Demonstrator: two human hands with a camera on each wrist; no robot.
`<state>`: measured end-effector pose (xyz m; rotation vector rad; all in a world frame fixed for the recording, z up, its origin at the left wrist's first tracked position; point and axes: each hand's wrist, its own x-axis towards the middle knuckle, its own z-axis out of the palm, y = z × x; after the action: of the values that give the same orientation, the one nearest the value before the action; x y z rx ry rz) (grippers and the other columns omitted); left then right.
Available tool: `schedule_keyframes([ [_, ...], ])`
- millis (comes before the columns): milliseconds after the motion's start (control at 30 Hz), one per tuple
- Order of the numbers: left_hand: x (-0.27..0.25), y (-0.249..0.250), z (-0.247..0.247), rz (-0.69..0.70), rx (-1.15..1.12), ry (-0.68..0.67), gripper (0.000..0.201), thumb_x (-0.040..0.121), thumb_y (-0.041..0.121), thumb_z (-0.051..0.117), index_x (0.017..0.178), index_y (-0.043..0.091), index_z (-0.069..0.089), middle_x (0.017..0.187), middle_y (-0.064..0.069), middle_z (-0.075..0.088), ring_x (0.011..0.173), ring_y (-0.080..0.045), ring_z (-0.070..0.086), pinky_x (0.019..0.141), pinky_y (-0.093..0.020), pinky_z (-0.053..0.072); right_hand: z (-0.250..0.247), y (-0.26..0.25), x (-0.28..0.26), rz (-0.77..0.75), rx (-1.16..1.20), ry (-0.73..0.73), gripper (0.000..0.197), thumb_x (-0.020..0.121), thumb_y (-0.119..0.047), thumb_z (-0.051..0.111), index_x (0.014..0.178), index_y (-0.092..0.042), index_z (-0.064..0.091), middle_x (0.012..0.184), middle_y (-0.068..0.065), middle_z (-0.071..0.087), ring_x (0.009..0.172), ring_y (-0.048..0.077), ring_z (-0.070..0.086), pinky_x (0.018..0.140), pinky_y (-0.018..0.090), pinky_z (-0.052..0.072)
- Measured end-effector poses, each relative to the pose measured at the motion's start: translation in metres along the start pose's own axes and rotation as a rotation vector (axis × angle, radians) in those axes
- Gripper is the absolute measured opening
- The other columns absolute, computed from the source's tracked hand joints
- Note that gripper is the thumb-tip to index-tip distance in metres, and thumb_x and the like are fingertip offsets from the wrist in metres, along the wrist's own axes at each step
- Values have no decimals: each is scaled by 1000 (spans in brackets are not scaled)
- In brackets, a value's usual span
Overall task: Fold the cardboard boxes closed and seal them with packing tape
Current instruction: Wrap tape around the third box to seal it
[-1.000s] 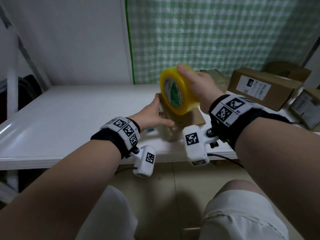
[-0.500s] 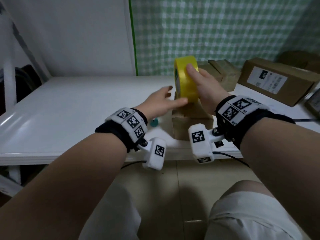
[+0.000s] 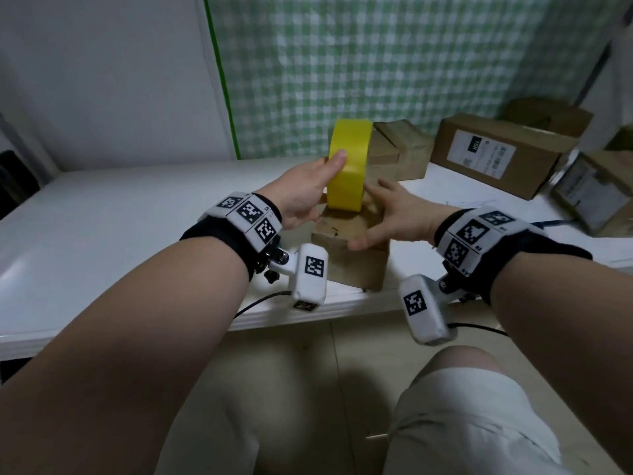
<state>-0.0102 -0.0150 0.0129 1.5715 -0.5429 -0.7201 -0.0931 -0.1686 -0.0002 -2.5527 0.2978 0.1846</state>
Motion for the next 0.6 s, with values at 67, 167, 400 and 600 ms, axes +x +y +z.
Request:
schedule_keyframes([
  [67,1,0,0,5,-38,-9,39,94,53,39,117,26,53,122,0,62,118,-23,56,102,-59,37,5,5,-2,32,-139,-19,126,57,-60,79,152,-31,2,159,8,-10,147,27,-7,120,45,10],
  [167,0,-3,0,22,-90,-7,52,95,52,36,136,19,41,127,-6,59,118,-24,57,101,-54,42,15,11,1,47,-193,-4,127,53,-73,72,151,-30,4,159,11,-6,146,30,-1,118,49,14],
  [400,-10,-3,15,128,-116,117,37,99,41,38,121,14,50,112,-3,64,110,-20,60,104,-42,43,18,13,8,75,-273,32,118,57,-78,64,149,-27,11,157,9,7,144,30,11,113,52,25],
  [600,-47,4,18,140,-105,229,33,96,45,43,102,17,58,96,-7,71,91,-22,68,88,-38,55,18,9,4,85,-278,33,117,61,-75,65,151,-24,10,158,10,3,145,30,9,114,50,24],
])
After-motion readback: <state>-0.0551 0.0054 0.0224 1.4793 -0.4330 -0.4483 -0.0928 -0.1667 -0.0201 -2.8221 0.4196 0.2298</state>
